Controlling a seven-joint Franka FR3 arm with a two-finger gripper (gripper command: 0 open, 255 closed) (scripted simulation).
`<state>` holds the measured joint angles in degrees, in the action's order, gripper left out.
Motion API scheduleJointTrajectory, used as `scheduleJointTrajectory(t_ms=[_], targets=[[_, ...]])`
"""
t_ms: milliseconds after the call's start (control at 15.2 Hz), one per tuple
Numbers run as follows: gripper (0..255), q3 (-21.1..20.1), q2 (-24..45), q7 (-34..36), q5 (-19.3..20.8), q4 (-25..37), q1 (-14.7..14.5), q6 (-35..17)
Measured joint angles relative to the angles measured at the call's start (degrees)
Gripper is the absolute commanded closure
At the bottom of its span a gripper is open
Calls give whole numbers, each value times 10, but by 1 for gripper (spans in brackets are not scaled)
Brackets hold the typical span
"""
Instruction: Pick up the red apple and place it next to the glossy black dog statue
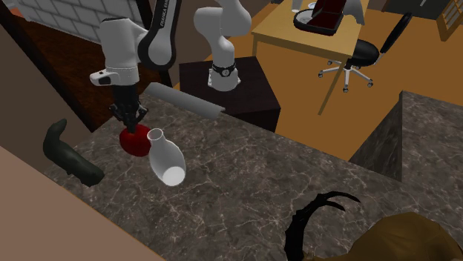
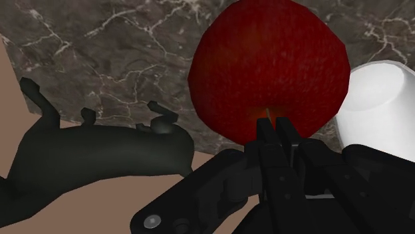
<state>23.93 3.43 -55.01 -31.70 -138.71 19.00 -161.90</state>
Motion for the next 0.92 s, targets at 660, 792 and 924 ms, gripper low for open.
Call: scheduleJointTrajectory(t_ms=[660,792,924], targets=[[0,-7,15,-27,-33,2,3,-9],[0,-7,15,-27,-33,2,3,-10],[0,-7,15,-27,-33,2,3,-10]])
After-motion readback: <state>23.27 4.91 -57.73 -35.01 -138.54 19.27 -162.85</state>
